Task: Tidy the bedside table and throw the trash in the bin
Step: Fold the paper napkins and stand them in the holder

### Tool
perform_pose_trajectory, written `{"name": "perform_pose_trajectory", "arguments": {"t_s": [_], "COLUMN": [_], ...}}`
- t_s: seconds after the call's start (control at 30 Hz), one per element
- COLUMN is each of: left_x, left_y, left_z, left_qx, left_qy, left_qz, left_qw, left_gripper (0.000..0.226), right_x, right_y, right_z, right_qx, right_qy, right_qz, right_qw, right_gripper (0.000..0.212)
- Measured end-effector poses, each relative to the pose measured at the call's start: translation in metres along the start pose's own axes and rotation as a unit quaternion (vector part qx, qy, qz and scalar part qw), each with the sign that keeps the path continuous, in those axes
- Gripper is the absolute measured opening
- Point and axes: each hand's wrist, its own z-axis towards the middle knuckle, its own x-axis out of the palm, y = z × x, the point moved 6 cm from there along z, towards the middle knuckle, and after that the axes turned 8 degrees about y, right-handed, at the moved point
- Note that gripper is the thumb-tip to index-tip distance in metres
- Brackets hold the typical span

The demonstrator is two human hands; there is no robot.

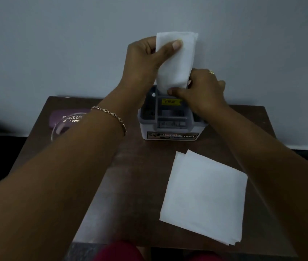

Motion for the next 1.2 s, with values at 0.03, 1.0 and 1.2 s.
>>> {"name": "perform_pose_trajectory", "arguments": {"t_s": [0.03,1.0,1.2], "left_x": [0.000,-0.013,0.039], "left_y": [0.003,-0.016,0.024], "left_z": [0.000,-0.065,-0.158], "left_qx": [-0.002,0.005,-0.129], "left_qy": [0.002,-0.121,0.034], "left_qz": [0.003,0.237,0.251], "left_qw": [1.000,0.964,0.959], "left_gripper": [0.018,0.026,0.024], "right_x": [-0.001,-0.038,-0.034], "right_y": [0.000,-0.044,-0.109], "right_z": [0.000,-0.044,-0.178], "right_qx": [0.010,0.057,0.154], "right_qy": [0.013,-0.112,-0.146], "right_qz": [0.040,0.282,0.230], "right_qw": [0.999,0.951,0.950], "right_gripper": [0.041,0.026,0.013]}}
